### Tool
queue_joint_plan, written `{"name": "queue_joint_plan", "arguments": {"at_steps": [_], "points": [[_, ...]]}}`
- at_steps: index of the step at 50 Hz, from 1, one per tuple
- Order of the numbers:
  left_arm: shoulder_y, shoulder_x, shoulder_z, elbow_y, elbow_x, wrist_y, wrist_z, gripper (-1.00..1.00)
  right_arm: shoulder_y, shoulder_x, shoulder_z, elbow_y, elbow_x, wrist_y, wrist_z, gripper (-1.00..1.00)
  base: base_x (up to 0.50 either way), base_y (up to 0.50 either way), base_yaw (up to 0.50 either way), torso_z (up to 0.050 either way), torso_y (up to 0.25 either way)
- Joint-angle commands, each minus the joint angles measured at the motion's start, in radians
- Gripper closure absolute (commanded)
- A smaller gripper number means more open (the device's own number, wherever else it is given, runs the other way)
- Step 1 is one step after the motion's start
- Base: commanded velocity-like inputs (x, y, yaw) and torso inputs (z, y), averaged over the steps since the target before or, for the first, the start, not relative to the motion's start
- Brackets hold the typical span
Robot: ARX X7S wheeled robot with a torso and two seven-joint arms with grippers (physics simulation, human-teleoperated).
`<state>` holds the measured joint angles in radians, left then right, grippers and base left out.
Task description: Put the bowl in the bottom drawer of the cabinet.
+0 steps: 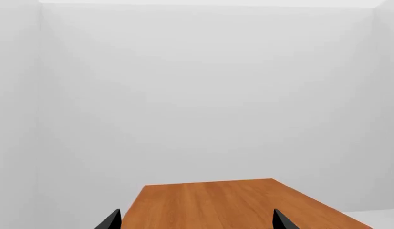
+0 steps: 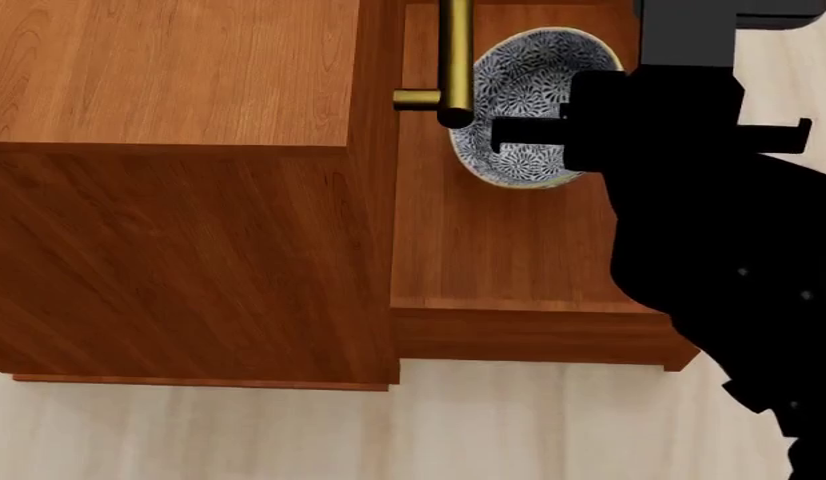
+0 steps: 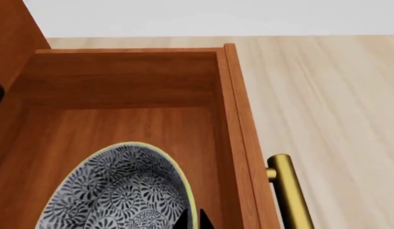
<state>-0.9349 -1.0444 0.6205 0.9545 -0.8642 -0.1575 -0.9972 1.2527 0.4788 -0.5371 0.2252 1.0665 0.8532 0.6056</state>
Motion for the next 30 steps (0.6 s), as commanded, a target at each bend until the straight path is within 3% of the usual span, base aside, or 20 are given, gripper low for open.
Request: {"name": "queue_joint_plan", "arguments": {"at_steps": [1,11,12,30], "points": [[0.001,-0.004,0.000,0.002,-0.001,0.001,-0.003,-1.00,-0.018,-0.012,-0.016,0.020,0.016,-0.017,-0.024,1.00,0.00,0.00,0.00,0.000,0.000],[-0.001,0.002,0.003,-0.001,0.003,0.001,-0.002,-1.00,-0.011,-0.001,-0.018,0.002,0.021,-0.001,-0.015,1.00,0.00,0.00,0.00,0.000,0.000],[-0.001,0.002,0.003,-0.001,0.003,0.001,-0.002,-1.00,-0.010,0.000,-0.019,0.000,0.022,0.000,-0.014,-1.00,0.00,0.00,0.00,0.000,0.000],[-0.006,0.002,0.004,0.002,-0.002,0.000,-0.005,-1.00,-0.005,0.014,-0.029,-0.022,0.022,0.021,-0.002,-1.00,0.00,0.00,0.00,0.000,0.000]]}}
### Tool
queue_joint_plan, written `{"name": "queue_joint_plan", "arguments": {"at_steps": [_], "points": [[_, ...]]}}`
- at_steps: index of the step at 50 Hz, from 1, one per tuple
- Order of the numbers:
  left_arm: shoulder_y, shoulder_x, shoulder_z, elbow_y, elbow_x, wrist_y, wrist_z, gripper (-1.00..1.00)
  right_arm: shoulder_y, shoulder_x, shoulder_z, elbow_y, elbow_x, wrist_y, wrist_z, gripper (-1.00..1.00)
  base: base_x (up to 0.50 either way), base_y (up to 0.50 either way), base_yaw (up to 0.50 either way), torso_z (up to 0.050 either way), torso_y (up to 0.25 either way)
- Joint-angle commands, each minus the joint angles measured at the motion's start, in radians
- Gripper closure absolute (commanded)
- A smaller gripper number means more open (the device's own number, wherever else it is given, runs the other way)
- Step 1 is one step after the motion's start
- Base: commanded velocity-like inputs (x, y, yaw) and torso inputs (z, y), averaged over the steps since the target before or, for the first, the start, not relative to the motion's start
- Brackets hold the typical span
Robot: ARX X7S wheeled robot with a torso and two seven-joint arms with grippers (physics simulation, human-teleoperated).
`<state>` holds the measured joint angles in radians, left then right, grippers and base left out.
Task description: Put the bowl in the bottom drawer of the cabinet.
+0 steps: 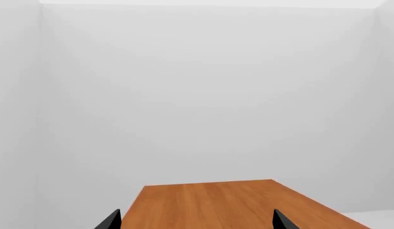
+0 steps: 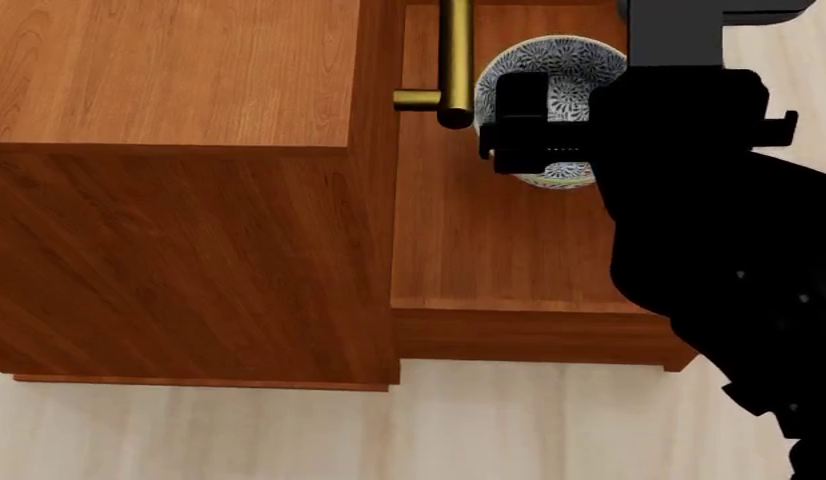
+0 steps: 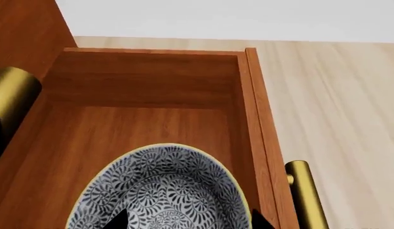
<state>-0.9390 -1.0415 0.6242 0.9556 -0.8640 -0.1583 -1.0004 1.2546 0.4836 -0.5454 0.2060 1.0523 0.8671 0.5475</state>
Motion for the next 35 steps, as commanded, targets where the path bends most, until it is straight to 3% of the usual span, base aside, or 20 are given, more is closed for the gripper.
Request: {"name": "queue_joint_plan", "arguments": {"at_steps": [1,35], "points": [[-0.002,-0.001,0.000,0.001,0.000,0.001,-0.003,-1.00,-0.006,0.010,-0.022,-0.003,0.035,0.008,0.056,-1.00,0.00,0.00,0.00,0.000,0.000],[-0.025,0.007,0.002,0.008,-0.014,-0.006,-0.003,-1.00,0.003,0.084,0.045,-0.153,0.134,0.078,0.156,-1.00,0.00,0.00,0.00,0.000,0.000]]}}
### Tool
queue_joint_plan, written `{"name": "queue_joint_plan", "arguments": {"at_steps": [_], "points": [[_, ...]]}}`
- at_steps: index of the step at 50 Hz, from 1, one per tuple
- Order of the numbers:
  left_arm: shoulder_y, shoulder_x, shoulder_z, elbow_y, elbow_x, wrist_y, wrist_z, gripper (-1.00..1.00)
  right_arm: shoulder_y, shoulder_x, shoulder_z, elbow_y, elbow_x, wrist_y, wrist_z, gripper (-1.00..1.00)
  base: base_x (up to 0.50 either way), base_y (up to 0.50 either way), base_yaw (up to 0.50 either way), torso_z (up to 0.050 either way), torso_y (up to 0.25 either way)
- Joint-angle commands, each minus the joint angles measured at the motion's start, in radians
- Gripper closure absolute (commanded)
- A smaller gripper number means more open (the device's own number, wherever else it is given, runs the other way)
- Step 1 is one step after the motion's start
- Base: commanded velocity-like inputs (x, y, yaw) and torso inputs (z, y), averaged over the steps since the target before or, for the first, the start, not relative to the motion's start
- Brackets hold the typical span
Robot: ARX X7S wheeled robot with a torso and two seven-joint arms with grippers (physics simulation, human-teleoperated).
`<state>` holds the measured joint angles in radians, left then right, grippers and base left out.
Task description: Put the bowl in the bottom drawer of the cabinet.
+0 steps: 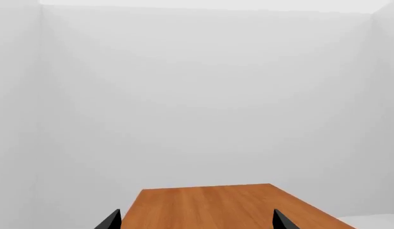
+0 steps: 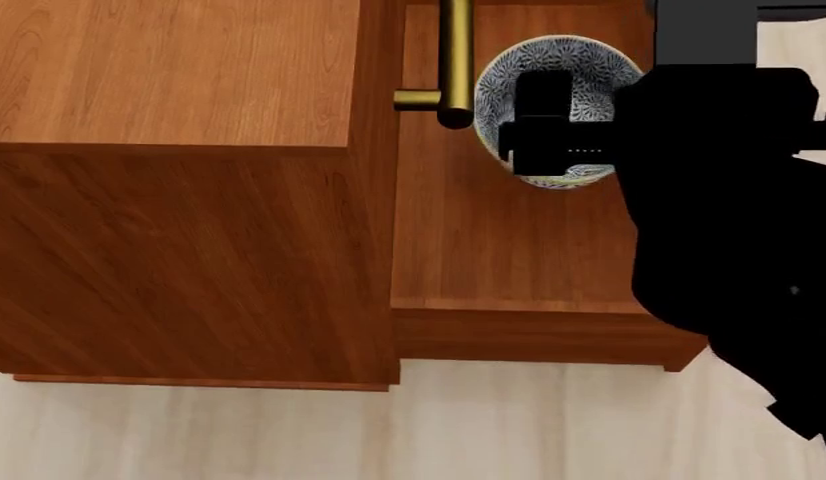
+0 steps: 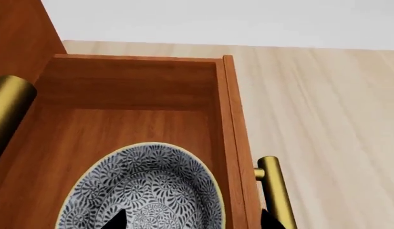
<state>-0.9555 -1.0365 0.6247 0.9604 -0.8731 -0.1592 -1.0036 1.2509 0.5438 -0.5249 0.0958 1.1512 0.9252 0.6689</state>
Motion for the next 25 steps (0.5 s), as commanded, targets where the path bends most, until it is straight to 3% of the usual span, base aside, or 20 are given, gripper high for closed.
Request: {"name": "queue_joint_plan", "arguments": {"at_steps": [1,25], "points": [[-0.011,0.002,0.001,0.005,-0.007,-0.004,-0.001,-1.00,0.008,0.026,0.030,-0.048,0.043,0.024,0.040,-1.00,0.00,0.00,0.00,0.000,0.000],[-0.031,0.003,0.004,0.015,-0.019,-0.014,-0.008,-1.00,-0.008,0.128,0.133,-0.180,0.168,0.061,0.132,-1.00,0.00,0.00,0.00,0.000,0.000]]}}
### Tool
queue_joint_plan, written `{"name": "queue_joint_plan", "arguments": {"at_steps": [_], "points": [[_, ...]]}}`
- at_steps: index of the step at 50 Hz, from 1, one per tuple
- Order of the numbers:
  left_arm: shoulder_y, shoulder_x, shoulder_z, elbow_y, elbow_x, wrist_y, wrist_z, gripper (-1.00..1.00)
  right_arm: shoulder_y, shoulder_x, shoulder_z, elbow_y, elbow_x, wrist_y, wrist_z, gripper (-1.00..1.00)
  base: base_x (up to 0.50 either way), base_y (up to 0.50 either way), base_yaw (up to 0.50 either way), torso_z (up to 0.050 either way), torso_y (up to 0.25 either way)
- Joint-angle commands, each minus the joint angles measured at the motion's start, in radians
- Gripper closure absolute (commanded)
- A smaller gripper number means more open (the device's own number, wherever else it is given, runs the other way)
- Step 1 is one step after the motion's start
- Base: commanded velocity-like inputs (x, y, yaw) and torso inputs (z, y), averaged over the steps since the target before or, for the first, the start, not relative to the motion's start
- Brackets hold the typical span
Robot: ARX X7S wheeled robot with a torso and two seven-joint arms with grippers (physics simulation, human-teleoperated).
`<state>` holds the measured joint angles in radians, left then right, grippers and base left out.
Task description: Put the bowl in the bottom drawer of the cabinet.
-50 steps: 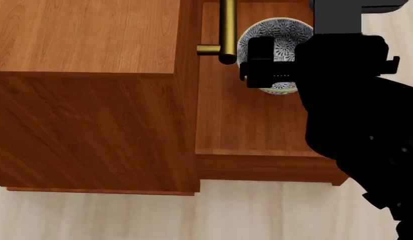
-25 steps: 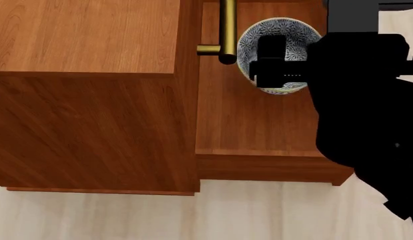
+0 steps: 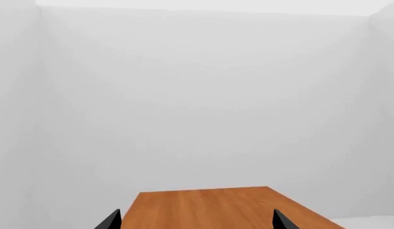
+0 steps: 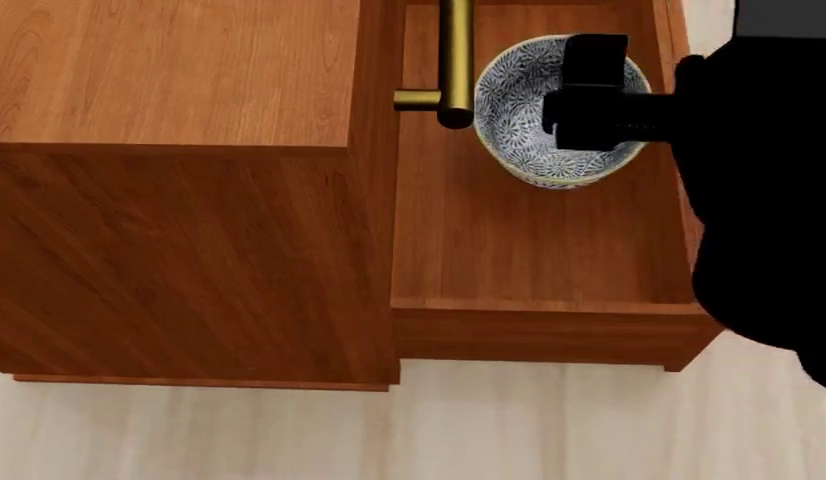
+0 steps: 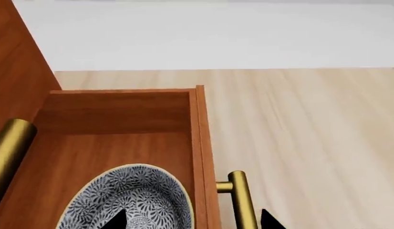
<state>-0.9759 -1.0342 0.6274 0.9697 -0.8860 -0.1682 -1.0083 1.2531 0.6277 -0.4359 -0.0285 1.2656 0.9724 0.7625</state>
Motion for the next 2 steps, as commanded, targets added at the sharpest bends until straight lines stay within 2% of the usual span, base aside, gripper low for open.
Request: {"name": "queue_joint_plan", "arguments": {"at_steps": [1,2], "points": [[-0.010,0.000,0.002,0.006,-0.006,-0.006,-0.004,-1.00,-0.012,0.048,0.050,-0.062,0.060,0.014,0.042,-1.00,0.00,0.00,0.00,0.000,0.000],[-0.011,0.000,0.002,0.006,-0.007,-0.007,-0.005,-1.00,-0.014,0.052,0.055,-0.065,0.064,0.012,0.044,-1.00,0.00,0.00,0.00,0.000,0.000]]}}
